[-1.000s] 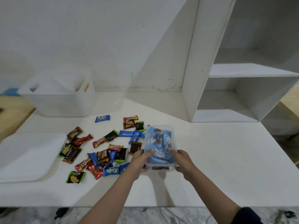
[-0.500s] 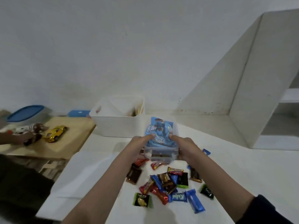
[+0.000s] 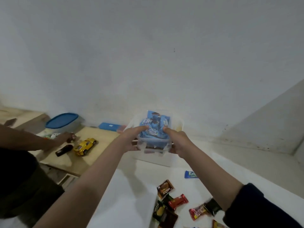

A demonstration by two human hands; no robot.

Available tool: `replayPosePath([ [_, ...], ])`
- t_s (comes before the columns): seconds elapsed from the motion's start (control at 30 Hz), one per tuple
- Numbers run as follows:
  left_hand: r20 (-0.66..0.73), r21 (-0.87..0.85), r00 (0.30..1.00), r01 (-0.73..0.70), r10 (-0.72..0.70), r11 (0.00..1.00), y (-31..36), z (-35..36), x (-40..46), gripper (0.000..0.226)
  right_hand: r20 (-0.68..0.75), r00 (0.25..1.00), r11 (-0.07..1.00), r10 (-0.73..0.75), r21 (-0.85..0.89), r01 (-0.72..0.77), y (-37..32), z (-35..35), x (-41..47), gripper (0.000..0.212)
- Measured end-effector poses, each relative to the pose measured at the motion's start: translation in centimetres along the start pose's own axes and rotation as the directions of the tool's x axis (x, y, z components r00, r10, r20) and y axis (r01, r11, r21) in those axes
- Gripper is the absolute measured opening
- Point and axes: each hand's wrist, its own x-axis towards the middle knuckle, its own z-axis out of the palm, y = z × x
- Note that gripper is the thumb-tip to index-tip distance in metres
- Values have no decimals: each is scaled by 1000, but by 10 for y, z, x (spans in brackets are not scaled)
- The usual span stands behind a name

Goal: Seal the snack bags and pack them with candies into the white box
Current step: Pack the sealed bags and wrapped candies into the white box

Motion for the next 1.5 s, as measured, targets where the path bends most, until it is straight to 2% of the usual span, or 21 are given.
replayPosePath([
  [0.2,-1,8,1000,17,-17,1000,34,-30,62,56,-10,1000,998,17,-61,-18,-28,39,65,45],
  [0.33,23,99,1000,11,-13,995,50,-46,122,53,-31,997,995,65,-75,-67,-30,62,119,59],
  [0.4,28,151,999,15,-19,988,51,-52,152,47,-46,993,989,110,-90,-113,-28,72,148,59],
  [0.5,29,260,998,41,-50,965,42,-59,201,48,-70,980,973,188,-120,-195,-16,82,187,49],
  [0.6,50,328,996,49,-70,944,29,-58,234,25,-78,966,962,246,-104,-253,0,85,210,28],
  [0.7,107,420,988,57,-112,906,17,-50,255,20,-24,940,939,341,-37,-342,22,85,229,14],
  [0.8,128,595,981,42,-146,803,2,-37,273,32,-35,894,887,446,-114,-447,43,86,247,18],
  [0.93,143,810,979,-31,-146,586,-6,-25,294,36,21,837,824,547,-188,-534,57,86,265,19],
  [1.07,153,909,973,-70,-173,411,-20,-18,307,38,14,807,786,590,-240,-570,69,88,271,18],
  [1.2,137,944,987,-106,-80,311,-30,-16,312,42,33,806,763,592,-347,-546,78,89,282,18],
  [1.3,83,940,996,-75,-10,333,-33,-13,316,45,15,804,741,595,-397,-541,80,86,285,10],
  [1.37,47,924,998,-60,44,377,-32,-11,311,56,-54,826,731,561,-435,-525,81,85,285,18],
  [1.43,49,908,996,-76,77,412,-28,-10,302,65,-121,872,765,474,-434,-475,78,83,282,13],
  [1.5,76,874,993,-110,90,473,-22,-9,288,64,-190,927,837,322,-400,-373,69,80,272,11],
])
